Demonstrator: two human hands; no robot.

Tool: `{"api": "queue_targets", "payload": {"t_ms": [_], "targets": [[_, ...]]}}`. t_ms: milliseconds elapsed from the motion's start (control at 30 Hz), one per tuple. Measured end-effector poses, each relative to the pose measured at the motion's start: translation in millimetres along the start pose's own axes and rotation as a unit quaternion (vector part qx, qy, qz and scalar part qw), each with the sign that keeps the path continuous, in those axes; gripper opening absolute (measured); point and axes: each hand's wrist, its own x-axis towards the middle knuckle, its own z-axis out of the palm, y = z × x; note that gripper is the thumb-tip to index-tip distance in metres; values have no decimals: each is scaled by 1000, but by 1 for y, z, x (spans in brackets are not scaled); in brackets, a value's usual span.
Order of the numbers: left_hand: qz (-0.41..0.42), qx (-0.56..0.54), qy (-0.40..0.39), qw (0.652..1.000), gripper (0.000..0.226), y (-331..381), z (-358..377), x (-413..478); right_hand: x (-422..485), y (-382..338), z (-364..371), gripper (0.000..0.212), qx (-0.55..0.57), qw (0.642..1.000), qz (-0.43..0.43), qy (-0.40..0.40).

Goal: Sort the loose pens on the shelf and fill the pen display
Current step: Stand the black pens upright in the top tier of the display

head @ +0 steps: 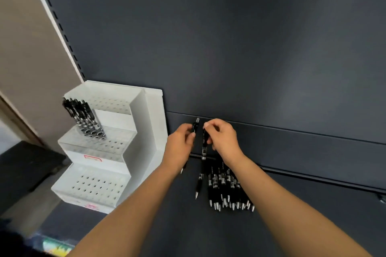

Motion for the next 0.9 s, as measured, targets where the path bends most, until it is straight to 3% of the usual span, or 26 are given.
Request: {"api": "queue_targets", "payload": {"t_ms": [167,300,600,900], "targets": [[42,-74,5,996,40,12,-61,-4,-10,-53,23,11,-6,996,-88,-4],[89,-56,45,993,56,10,-119,-4,-18,-98,53,10,8,990,-140,-13],[109,63,138,982,39,-9,-226,11,-25,-163,125,9,-13,974,-223,-28],[130,132,127,974,30,-39,-255,35,-19,-170,168,10,-59,972,-227,2]]}}
